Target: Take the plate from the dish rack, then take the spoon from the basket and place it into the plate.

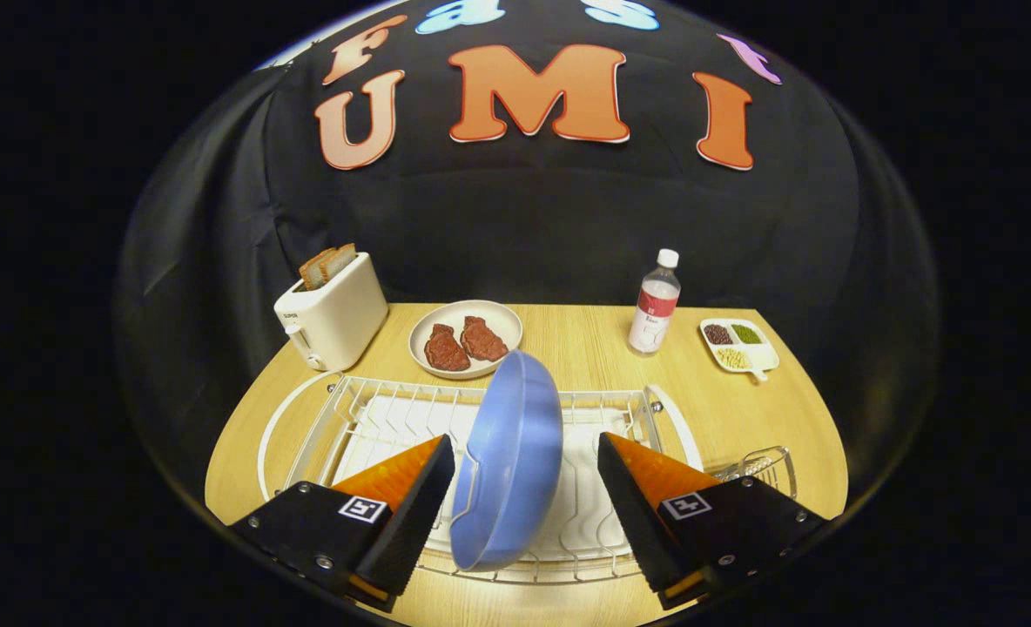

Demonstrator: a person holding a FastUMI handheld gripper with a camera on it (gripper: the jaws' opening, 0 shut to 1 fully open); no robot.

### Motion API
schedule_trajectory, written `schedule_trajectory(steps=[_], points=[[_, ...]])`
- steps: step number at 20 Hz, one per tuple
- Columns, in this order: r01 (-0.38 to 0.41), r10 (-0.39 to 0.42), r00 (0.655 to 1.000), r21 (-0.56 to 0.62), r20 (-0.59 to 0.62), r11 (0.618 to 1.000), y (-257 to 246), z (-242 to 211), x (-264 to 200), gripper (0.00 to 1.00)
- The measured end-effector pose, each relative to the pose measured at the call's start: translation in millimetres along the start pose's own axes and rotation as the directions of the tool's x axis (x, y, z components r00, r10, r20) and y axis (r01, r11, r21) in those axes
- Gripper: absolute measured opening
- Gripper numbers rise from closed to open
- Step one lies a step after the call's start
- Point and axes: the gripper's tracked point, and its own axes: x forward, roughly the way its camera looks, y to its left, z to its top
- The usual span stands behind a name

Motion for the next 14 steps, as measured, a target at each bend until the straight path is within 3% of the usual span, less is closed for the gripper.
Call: schedule_trajectory(steps=[2,8,10,14], points=[[0.012,-0.011,1.0,0.043,-0.026,0.999,1.3,-0.5,9.3,0.96],[0.114,-0.105,0.99,0.092,-0.097,0.989,-5.6,-8.9,19.5,0.32],[0.188,-0.18,0.978,0.076,-0.107,0.979,-15.9,-8.1,16.3,0.27],[0.242,-0.237,0.968,0.059,-0.079,0.968,-16.5,2.9,9.7,0.22]])
